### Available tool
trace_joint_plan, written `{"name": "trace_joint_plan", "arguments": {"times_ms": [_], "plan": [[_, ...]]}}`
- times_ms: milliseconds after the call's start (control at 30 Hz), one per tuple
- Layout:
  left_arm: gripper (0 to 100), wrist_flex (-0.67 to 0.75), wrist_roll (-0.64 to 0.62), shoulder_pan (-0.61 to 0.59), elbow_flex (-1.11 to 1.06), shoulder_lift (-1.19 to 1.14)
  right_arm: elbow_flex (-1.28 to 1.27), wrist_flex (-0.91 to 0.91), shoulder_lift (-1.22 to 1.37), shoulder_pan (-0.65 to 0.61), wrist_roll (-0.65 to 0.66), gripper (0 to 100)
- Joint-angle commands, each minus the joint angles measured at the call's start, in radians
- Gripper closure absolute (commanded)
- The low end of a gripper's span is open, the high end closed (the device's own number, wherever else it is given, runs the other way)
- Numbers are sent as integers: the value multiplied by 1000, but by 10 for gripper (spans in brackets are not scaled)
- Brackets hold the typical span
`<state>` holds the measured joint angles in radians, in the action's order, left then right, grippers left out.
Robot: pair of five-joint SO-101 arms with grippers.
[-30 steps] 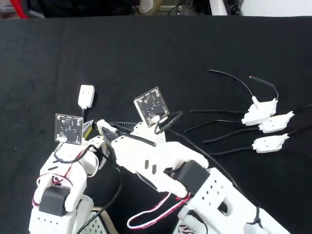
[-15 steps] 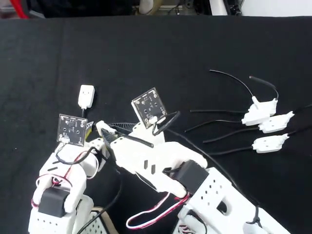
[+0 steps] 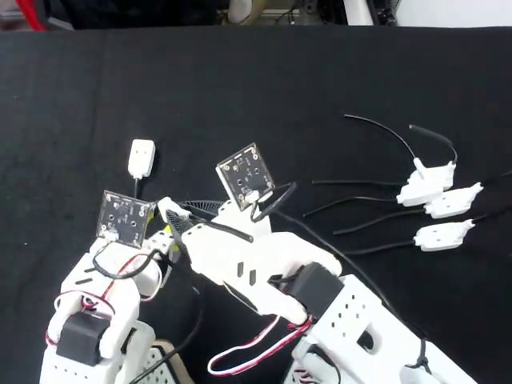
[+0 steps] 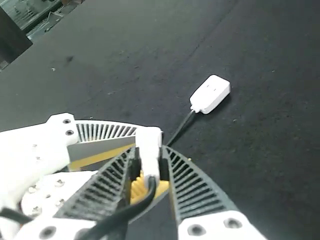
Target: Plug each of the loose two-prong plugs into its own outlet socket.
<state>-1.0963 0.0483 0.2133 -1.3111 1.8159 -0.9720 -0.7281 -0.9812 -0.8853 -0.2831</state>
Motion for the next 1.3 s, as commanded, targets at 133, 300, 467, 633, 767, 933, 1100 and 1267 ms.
{"name": "trace_joint_plan", "arguments": {"times_ms": [133,300,467,633,767,933,1100,1267], "plan": [[843,12,9,50,127,9,-10,-18,31,-61,17,985],[844,12,9,45,128,9,-12,-21,38,-54,18,985],[843,-6,83,33,88,9,-13,-71,39,46,28,986],[780,-94,91,-111,87,9,-12,-110,39,184,129,986],[760,-100,94,-220,77,9,15,-161,41,253,218,986],[762,-110,95,-398,28,9,61,-305,90,272,313,986],[762,-114,118,-595,-48,9,91,-316,272,270,351,986],[762,-107,287,-723,-208,9,168,-316,489,265,365,986]]}}
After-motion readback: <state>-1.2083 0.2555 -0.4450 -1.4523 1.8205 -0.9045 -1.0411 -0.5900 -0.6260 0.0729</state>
